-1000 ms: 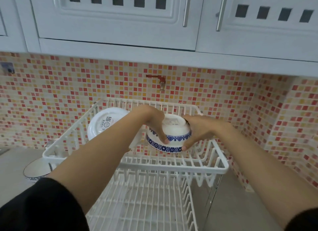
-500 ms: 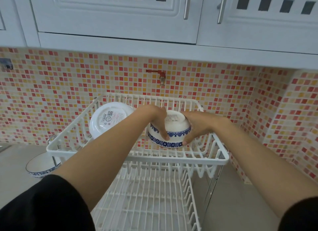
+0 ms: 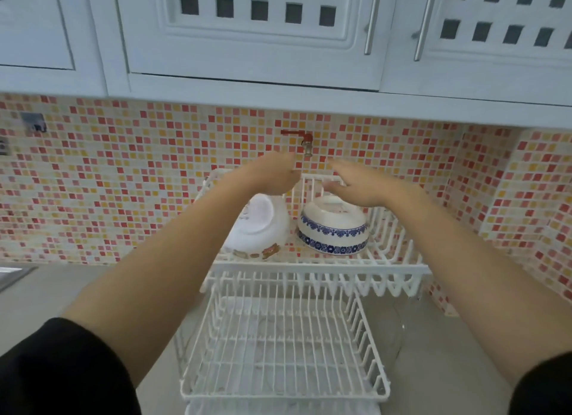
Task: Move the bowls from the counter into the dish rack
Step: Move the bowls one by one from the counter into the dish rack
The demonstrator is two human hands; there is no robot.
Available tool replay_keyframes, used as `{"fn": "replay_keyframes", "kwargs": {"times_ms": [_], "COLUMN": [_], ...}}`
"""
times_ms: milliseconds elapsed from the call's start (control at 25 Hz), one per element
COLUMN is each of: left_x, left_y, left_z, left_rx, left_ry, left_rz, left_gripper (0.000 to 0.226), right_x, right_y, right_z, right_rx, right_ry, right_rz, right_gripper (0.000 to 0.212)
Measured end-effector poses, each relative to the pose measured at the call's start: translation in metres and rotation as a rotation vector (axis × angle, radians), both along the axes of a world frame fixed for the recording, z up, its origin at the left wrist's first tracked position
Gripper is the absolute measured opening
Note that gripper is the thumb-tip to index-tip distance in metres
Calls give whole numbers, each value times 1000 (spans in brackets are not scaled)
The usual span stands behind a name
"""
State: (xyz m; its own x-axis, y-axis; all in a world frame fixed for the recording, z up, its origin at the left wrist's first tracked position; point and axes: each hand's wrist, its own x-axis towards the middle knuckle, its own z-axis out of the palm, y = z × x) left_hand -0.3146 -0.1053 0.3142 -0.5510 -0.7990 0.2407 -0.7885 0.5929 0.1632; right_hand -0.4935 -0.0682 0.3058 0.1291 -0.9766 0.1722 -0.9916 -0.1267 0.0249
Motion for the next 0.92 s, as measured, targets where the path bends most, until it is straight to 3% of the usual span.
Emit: {"fn": "replay_keyframes", "kwargs": {"times_ms": [240, 520, 720, 920], "left_x": [130, 303, 352, 351], "left_y": [9, 11, -15, -45], "left_z": [-4, -36, -101, -204], "left_rx": [-41, 7, 133, 305], "left_ry": [181, 190, 240, 164], "left_rz": [143, 352, 406, 467], "left_gripper": [45, 46, 47, 45], "right_x": [125, 306, 366, 370], "right_y": [-10, -20, -49, -83], "right_z": [-8, -41, -101, -201], "right_rx": [-152, -240, -152, 24], "right_ry": [-210, -403, -482, -603], "right_rz": [41, 87, 19, -190], "right_gripper": [64, 63, 62, 61]}}
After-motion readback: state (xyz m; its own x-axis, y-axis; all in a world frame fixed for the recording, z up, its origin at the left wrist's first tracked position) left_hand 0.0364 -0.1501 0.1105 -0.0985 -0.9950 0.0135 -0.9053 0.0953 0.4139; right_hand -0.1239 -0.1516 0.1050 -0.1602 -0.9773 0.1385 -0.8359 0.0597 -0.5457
